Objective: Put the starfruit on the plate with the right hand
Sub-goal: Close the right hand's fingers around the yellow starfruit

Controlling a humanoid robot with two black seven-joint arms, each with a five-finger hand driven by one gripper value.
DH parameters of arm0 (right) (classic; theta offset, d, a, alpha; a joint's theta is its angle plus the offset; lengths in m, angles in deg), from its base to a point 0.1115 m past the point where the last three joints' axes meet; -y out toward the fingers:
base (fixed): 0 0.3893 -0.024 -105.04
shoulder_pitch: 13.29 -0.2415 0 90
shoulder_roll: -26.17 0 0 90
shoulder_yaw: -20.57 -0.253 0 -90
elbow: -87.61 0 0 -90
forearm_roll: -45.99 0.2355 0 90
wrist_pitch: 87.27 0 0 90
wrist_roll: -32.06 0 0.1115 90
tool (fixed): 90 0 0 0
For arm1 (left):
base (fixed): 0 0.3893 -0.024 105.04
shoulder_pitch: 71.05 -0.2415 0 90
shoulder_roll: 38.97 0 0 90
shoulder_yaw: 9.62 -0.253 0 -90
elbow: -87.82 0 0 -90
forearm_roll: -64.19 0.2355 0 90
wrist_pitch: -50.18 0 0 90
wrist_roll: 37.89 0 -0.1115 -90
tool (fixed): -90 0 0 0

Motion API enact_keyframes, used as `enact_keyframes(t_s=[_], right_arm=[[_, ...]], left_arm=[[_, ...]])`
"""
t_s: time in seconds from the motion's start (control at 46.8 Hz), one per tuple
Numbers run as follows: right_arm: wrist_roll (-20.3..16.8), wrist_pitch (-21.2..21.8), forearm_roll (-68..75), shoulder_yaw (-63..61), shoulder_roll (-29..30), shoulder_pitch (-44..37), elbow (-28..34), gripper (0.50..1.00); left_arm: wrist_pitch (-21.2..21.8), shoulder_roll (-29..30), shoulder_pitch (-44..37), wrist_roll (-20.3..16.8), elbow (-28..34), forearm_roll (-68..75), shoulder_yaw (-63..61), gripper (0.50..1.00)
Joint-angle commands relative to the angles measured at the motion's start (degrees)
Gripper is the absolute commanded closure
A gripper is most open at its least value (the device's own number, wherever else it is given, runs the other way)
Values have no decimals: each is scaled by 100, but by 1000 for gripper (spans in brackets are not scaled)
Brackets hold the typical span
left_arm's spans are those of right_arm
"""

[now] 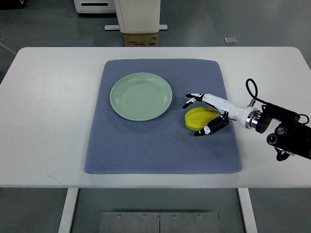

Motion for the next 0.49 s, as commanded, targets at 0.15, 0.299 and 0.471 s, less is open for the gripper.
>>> enact_keyframes(t_s=[0.15,0.299,0.471], right_arm=[[0,-1,-18,4,17,9,-30,517],[0,-1,-18,92,25,9,-48,538],[9,-1,-36,206,60,18,-118,557]], left_arm=[[0,0,8,0,0,0,0,500],[0,0,-1,0,0,0,0,500],[0,0,-1,0,0,0,0,500]])
